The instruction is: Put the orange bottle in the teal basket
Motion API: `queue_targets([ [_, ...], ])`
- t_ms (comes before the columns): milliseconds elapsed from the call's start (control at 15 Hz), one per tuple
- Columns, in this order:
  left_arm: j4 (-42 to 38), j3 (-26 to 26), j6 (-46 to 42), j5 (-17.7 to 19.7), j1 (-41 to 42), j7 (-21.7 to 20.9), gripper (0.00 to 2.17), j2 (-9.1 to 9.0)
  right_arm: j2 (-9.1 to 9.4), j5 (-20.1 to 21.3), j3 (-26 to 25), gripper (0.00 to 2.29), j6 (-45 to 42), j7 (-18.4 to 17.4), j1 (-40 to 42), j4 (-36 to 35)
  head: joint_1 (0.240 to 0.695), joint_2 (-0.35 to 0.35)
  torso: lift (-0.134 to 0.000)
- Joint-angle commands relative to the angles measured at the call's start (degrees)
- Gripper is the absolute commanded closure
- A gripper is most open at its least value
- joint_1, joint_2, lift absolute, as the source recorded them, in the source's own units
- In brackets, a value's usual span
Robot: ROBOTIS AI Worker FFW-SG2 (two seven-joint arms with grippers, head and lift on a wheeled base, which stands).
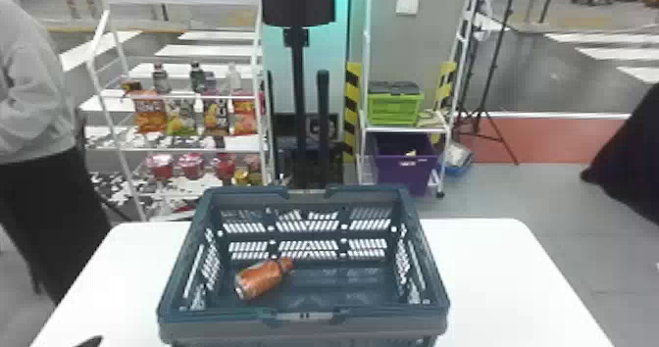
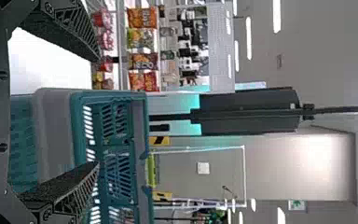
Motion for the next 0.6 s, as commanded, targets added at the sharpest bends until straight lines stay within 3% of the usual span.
queue_targets([
  [0,5.10,-3.05,-7.62,-1.11,0.01,4.17,0.12,-0.24,-0.49,-0.08,0.23,0.13,0.00,0.00,0.17,-0.39,0.499,0.000,0.000],
  [133,10.02,-4.54,-17.64,-3.39,-0.69,4.96,0.12,-0.24,-0.75,-0.08,0.23,0.13,0.00,0.00,0.34,-0.48,0.499,0.000,0.000],
  [533,16.35,-6.30,-17.11,-2.51,-2.80,4.96,0.12,-0.24,-0.58,-0.17,0.23,0.13,0.00,0.00,0.43,-0.65,0.499,0.000,0.000],
])
